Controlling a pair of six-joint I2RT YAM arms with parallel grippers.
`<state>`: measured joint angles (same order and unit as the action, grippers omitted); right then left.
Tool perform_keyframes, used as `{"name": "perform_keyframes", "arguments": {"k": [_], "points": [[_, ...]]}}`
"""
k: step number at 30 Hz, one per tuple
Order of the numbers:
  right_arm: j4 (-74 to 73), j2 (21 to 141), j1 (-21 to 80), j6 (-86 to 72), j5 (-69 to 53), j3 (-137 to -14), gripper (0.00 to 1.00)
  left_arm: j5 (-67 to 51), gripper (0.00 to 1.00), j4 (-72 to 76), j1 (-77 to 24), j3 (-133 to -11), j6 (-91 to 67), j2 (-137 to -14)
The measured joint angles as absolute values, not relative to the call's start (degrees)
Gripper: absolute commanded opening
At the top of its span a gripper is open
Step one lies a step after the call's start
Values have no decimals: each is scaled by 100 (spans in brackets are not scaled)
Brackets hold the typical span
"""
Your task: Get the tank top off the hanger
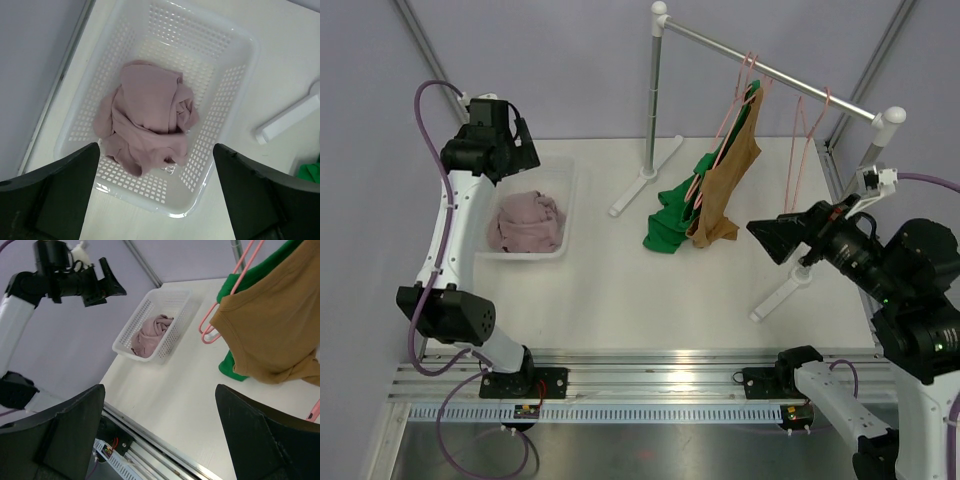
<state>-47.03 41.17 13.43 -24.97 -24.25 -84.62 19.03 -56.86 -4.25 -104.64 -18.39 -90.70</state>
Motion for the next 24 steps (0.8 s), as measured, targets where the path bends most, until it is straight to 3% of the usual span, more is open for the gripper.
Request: {"name": "perform_keyframes", "arguments": {"k": [5,16,24], "points": [[-4606,4928,1343,-2875,-2008,-8777,95,1472,99,-5607,-443,-10309,-1837,-8534],[-4606,6519,1343,-3181,-655,-9736,67,467,99,-4744,-1048,-6598,-1861,-4171],[-4471,7426,1448,-3146,-143,-10141,62,381,99,-4622,-1081,-5140,-1846,-3059]]}}
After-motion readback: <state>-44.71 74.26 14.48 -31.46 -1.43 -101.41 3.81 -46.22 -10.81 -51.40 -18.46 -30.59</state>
